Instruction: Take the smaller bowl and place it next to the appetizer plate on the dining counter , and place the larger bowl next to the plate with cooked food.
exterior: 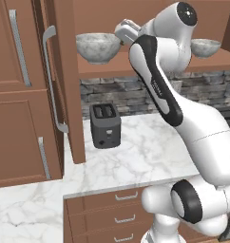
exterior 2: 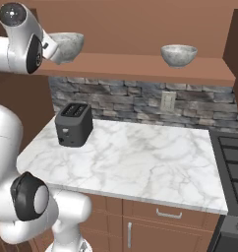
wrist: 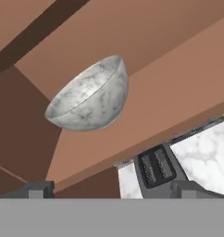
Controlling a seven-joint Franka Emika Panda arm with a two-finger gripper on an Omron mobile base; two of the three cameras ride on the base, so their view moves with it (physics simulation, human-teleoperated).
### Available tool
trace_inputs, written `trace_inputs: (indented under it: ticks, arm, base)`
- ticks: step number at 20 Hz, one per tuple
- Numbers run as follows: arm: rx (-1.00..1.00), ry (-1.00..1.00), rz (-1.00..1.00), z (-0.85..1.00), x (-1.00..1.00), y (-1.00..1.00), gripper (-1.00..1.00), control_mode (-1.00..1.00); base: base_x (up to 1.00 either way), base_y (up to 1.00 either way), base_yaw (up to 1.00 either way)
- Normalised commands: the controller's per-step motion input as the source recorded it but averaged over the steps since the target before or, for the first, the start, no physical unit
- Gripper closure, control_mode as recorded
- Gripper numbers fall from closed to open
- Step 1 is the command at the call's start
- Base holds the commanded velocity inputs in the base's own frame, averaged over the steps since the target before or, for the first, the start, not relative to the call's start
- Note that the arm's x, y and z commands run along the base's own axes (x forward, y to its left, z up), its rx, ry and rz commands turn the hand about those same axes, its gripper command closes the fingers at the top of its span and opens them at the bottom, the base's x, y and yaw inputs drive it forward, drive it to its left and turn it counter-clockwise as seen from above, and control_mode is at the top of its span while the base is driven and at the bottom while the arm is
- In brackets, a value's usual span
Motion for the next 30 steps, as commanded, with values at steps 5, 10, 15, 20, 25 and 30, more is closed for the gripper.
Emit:
trace_inputs:
  ticks: [5,10,15,20,25,30]
  arm:
    - [0.0,0.0,0.0,-0.11,0.65,0.28,-1.0,-1.0]
    - [0.0,0.0,0.0,0.0,0.44,0.07,-1.0,-1.0]
    - [0.0,0.0,-0.01,0.0,0.58,0.02,-1.0,-1.0]
    - [0.0,0.0,-0.03,0.0,0.54,0.01,-1.0,-1.0]
    - [0.0,0.03,-0.05,0.0,0.51,0.0,-1.0,-1.0]
    - [0.0,0.09,-0.07,0.08,0.28,0.09,-1.0,-1.0]
  base:
    - [0.0,0.0,0.0]
    - [0.0,0.0,0.0]
    - [0.0,0.0,0.0]
    - [0.0,0.0,0.0]
    - [0.0,0.0,0.0]
    - [0.0,0.0,0.0]
